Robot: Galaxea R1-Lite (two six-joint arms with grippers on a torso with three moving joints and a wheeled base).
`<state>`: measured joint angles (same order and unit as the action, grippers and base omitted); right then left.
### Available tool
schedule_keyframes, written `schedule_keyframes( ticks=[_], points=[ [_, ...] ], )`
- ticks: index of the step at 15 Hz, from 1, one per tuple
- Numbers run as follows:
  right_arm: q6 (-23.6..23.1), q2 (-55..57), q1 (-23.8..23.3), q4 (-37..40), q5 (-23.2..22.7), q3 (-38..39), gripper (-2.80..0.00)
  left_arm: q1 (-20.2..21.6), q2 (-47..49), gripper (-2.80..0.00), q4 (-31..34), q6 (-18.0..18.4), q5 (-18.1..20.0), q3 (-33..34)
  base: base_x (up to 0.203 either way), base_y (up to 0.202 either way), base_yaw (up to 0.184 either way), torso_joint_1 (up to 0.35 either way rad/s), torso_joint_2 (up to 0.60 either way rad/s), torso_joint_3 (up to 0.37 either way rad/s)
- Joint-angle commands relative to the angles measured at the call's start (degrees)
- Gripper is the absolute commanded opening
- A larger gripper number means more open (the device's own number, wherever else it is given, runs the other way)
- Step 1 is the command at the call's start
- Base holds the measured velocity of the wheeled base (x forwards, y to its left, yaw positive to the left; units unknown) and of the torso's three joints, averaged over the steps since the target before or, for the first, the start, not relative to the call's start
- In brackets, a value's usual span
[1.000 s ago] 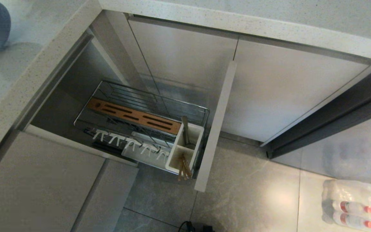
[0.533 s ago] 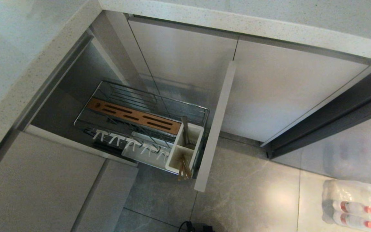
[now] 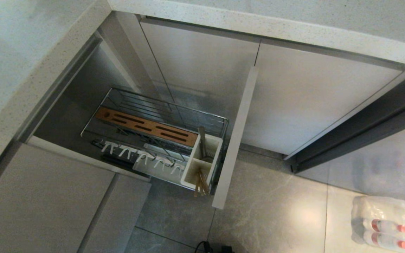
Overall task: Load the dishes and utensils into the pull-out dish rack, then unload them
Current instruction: Pick up the bowl and place it in the cupboard
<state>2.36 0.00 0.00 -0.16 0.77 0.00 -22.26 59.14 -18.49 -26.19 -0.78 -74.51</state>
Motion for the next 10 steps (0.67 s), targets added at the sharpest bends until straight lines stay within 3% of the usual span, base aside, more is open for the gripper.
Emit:
schedule_keyframes(
  ticks=[1, 6, 8, 10],
  points=[
    [0.0, 0.1, 0.0, 0.0, 0.0, 0.0, -2.80, -4.5, -0.8, -2.80, -0.3, -3.1, -2.2, 1.6, 0.000, 0.000, 0.000, 0.000, 0.00, 0.000],
    [0.0, 0.1, 0.0, 0.0, 0.0, 0.0, -2.80, -13.8, 1.9, -2.80, -0.3, -10.0, -15.9, 6.2, 0.000, 0.000, 0.000, 0.000, 0.00, 0.000],
    [0.0, 0.1, 0.0, 0.0, 0.0, 0.0, -2.80, -15.7, 6.0, -2.80, -0.5, -12.8, -17.9, 6.1, 0.000, 0.000, 0.000, 0.000, 0.00, 0.000],
    [0.0, 0.1, 0.0, 0.0, 0.0, 0.0, -2.80, -21.2, 10.7, -2.80, -0.8, -13.5, -20.2, 5.4, 0.000, 0.000, 0.000, 0.000, 0.00, 0.000]
  ],
)
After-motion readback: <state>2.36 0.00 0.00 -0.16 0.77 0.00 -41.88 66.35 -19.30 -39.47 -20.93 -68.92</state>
